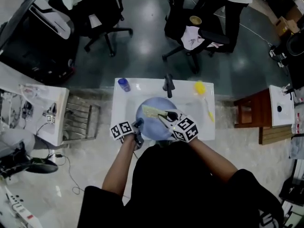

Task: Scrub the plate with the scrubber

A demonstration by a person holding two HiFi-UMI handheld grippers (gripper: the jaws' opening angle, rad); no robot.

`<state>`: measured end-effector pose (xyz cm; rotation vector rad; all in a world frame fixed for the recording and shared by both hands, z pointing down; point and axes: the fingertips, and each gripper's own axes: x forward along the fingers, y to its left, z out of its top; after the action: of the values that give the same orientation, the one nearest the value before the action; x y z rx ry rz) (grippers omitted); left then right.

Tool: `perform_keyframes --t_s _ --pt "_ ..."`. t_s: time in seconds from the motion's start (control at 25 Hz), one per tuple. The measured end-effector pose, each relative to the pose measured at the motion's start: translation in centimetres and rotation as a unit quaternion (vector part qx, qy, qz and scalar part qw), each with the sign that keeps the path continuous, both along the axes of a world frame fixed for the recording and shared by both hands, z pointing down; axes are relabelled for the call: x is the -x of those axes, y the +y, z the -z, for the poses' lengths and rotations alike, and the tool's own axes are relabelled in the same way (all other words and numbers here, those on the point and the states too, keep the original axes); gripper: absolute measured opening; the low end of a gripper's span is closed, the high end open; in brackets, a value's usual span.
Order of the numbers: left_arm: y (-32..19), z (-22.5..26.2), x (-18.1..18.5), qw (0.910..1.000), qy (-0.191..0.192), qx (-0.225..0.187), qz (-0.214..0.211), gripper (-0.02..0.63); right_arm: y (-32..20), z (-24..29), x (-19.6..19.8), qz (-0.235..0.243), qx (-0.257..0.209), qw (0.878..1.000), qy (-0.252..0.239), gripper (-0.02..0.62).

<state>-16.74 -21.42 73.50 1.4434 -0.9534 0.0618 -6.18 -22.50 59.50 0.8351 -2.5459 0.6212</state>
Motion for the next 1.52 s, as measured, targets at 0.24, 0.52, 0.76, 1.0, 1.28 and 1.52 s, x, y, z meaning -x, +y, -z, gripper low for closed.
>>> perform_keyframes --t_s 0.24,0.52,0.76,1.0,1.28,1.52 --pt "1.6 2.2 1.2 0.9994 0.003 -0.023 0.026 0.031 0.2 -2.2 4.7 0.089 0.010 0.995 0.036 0.061" --pt "2.6 3.5 2.1 0.9984 0.008 -0.035 0.043 0.031 -0.6 -3.0 6.8 0.099 0.000 0.994 0.054 0.061" --pt "3.2 4.5 1.1 0.9984 0.020 -0.044 0.030 0.031 -2.1 -3.6 6.3 0.076 -0.024 0.992 0.095 0.063" --pt "3.9 4.7 -0.2 0.9984 0.031 -0.042 0.021 0.031 -2.6 -4.1 5.3 0.061 -0.050 0.989 0.128 0.063" --pt "4.7 4.8 -0.8 0.9983 0.043 -0.039 0.010 0.031 -3.2 -3.9 4.0 0.040 -0.070 0.984 0.159 0.064" --pt "5.2 4.7 -1.3 0.9981 0.049 -0.039 -0.001 0.032 -3.9 -4.3 2.0 0.013 -0.077 0.980 0.185 0.064"
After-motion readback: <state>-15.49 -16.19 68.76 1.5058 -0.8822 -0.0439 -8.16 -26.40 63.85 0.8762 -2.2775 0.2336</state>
